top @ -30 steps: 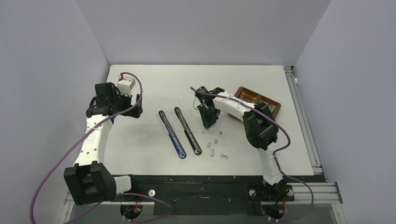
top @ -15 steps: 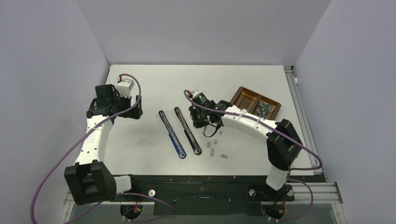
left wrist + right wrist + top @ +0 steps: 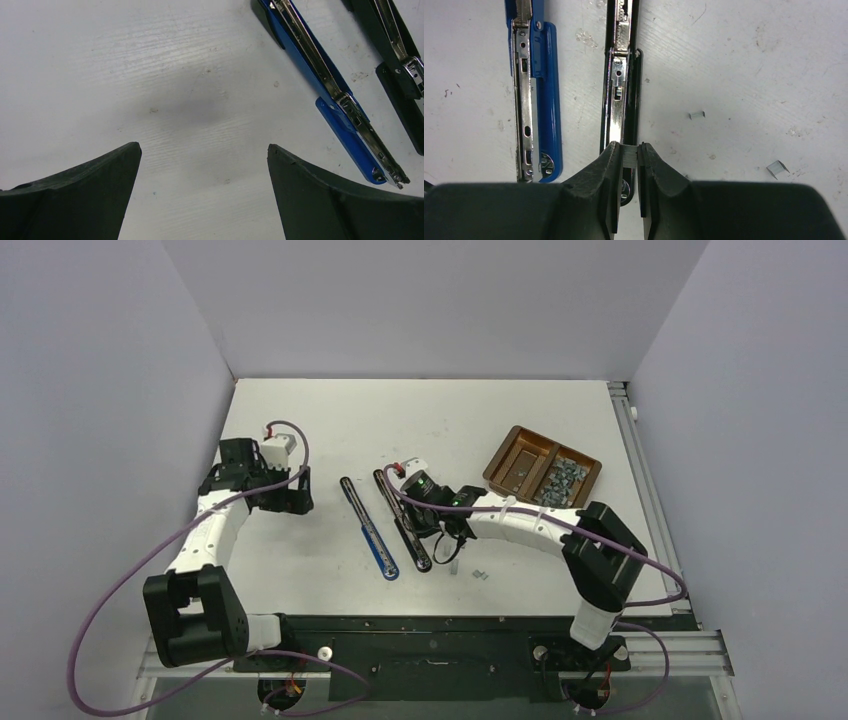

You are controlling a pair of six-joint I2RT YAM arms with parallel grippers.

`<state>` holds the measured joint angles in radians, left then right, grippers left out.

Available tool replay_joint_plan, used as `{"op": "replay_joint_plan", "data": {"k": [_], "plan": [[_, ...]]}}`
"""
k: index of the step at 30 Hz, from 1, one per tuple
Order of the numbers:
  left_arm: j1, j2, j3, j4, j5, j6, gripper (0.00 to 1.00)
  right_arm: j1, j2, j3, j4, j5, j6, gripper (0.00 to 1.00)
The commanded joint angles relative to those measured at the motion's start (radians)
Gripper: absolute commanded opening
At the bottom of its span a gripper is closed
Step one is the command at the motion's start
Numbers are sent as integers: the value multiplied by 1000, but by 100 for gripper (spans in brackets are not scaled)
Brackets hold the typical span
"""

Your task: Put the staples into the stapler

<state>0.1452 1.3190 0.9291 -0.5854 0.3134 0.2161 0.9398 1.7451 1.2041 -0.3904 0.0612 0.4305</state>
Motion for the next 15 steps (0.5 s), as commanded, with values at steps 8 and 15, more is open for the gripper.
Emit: {"op": "replay_joint_plan", "data": {"k": [8, 15], "plan": [[8, -51, -121, 179, -24, -67, 96, 74, -135, -107, 152, 159, 58, 8], [9, -111, -216, 280, -73, -129, 96, 115, -144, -155, 212, 214, 68, 8]]}}
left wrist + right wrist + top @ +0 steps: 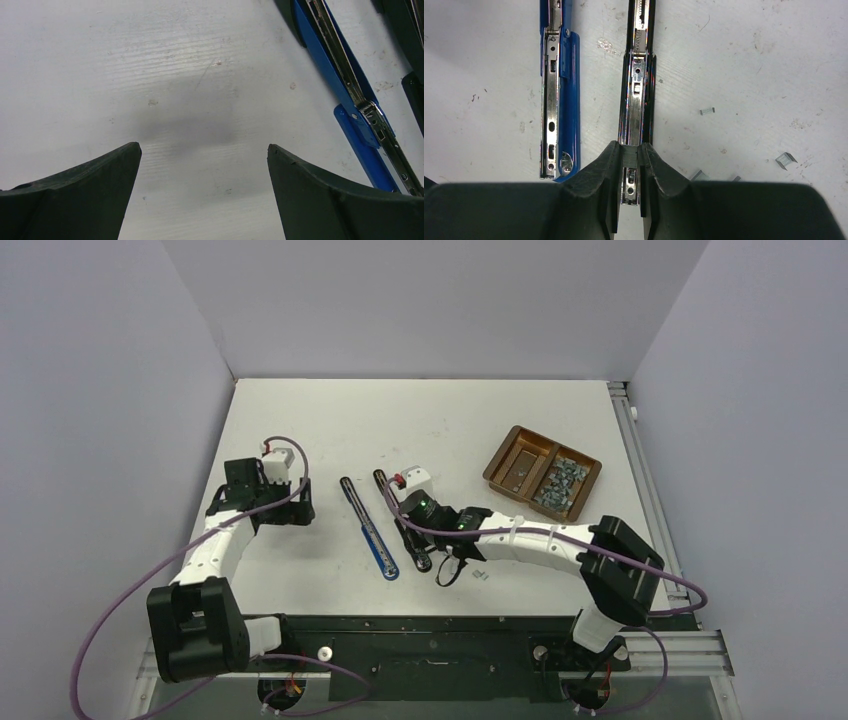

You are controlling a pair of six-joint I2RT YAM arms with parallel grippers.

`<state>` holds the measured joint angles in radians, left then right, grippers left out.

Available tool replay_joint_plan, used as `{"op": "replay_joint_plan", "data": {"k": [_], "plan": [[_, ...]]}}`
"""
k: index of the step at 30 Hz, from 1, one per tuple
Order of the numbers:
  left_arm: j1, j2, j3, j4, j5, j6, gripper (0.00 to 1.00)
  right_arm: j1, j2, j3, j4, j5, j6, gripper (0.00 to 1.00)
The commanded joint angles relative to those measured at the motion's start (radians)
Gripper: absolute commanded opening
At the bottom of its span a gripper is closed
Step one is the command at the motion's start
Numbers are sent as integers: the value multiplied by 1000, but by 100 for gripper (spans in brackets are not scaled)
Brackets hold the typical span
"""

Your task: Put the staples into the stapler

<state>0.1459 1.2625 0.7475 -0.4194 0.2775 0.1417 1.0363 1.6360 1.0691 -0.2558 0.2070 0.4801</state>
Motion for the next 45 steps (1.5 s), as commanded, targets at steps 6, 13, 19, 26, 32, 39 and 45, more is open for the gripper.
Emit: {"op": "replay_joint_plan", "data": {"k": [6, 13, 19, 26, 32, 39, 45], "plan": [[9, -73, -70, 143, -45, -103, 96, 32, -24, -45, 97, 71, 10, 8], [8, -69, -71, 146, -38, -106, 96, 34, -12, -59, 104, 42, 9, 8], [8, -74, -70, 145, -38, -100, 96, 34, 0, -65, 105, 23, 11, 8], [8, -74, -59, 140, -29, -97, 96, 36, 14, -64, 95, 9, 14, 8], [8, -71, -50, 140, -18, -103, 96, 36, 8, -80, 98, 18, 25, 8], [8, -73, -53, 142, -18, -104, 96, 37, 7, -85, 104, 12, 25, 8], [9, -75, -56, 143, -17, -104, 96, 39, 14, -86, 102, 6, 27, 8]]}}
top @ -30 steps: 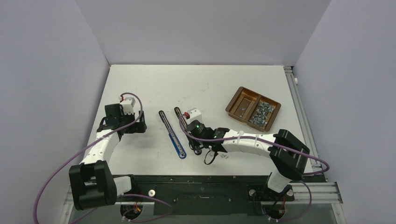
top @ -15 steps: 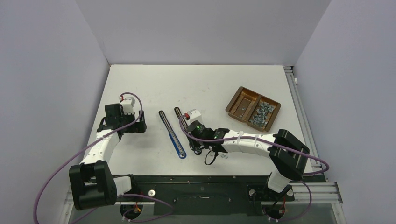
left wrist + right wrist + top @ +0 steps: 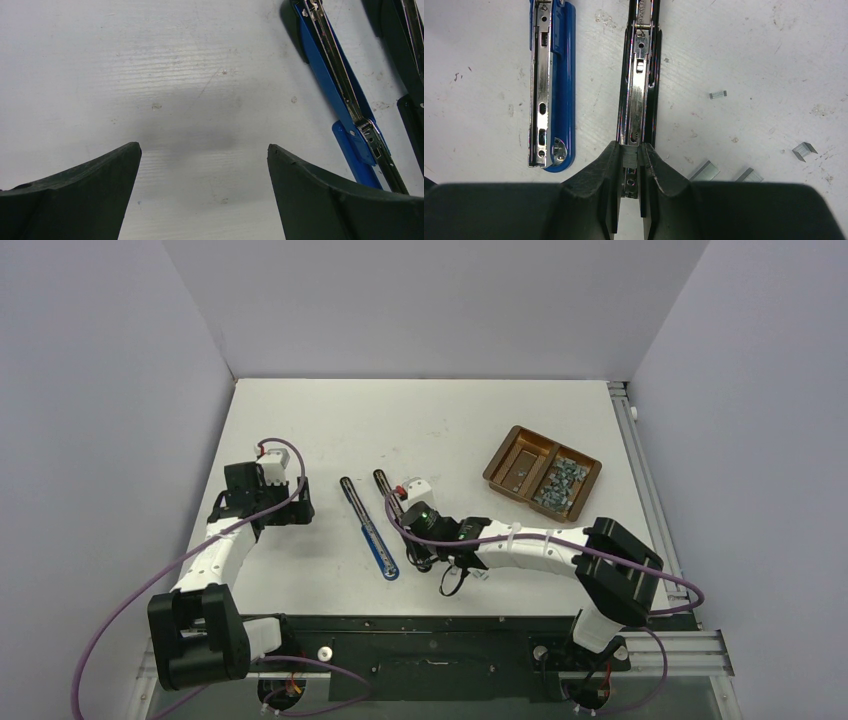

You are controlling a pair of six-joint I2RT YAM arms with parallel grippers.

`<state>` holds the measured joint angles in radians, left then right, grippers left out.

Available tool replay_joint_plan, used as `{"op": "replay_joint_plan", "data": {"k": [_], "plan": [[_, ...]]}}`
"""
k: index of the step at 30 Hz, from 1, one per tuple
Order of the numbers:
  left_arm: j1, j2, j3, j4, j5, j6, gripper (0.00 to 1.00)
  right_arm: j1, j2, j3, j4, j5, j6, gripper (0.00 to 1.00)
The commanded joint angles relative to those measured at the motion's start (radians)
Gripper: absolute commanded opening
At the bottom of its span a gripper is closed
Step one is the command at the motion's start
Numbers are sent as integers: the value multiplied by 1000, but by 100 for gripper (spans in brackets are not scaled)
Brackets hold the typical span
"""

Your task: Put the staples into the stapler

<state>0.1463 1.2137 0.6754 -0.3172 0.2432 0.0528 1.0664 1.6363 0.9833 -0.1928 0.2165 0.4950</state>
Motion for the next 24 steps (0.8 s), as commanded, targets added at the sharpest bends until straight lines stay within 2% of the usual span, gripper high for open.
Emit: {"op": "replay_joint_plan", "data": {"k": [1, 24], "plan": [[9, -26, 16, 42, 18, -15, 96, 9, 15, 0, 40, -4, 13, 8], [8, -24, 27, 40, 27, -13, 96, 10, 1, -15, 44, 37, 25, 8]]}}
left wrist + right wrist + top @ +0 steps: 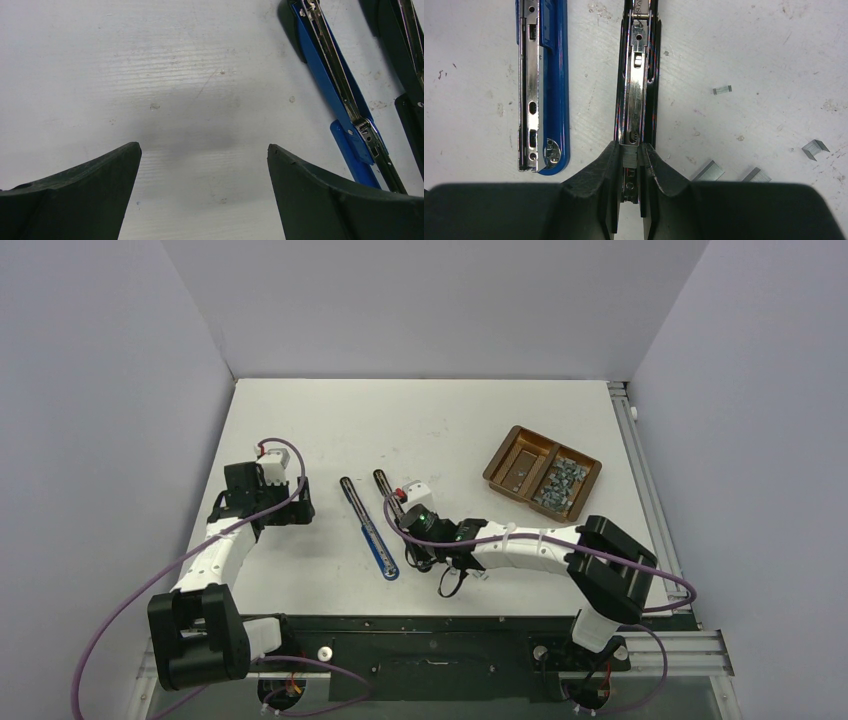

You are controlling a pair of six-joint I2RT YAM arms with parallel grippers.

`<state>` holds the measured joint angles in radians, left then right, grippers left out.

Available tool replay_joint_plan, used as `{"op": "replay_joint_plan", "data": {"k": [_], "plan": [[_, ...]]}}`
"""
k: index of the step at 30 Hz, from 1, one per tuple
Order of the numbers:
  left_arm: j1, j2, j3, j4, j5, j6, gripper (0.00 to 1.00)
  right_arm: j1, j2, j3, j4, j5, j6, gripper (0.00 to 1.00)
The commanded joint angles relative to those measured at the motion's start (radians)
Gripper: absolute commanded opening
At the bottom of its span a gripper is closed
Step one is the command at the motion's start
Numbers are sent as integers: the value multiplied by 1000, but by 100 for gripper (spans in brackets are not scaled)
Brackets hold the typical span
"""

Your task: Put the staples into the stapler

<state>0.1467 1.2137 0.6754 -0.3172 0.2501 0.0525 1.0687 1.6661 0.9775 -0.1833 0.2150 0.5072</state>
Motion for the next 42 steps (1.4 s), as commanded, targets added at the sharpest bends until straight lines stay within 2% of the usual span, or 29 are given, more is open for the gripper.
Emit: {"op": "replay_joint_plan", "data": {"k": [1, 16, 42], "plan": [[8, -24, 28, 40, 20, -13, 96, 8, -34, -10, 35, 43, 13, 8], [7, -29, 30, 35, 31, -11, 96, 19, -88, -15, 42, 61, 6, 8], [8, -31, 39, 31, 38, -14, 96, 9, -45, -40, 43, 67, 42, 8]]}}
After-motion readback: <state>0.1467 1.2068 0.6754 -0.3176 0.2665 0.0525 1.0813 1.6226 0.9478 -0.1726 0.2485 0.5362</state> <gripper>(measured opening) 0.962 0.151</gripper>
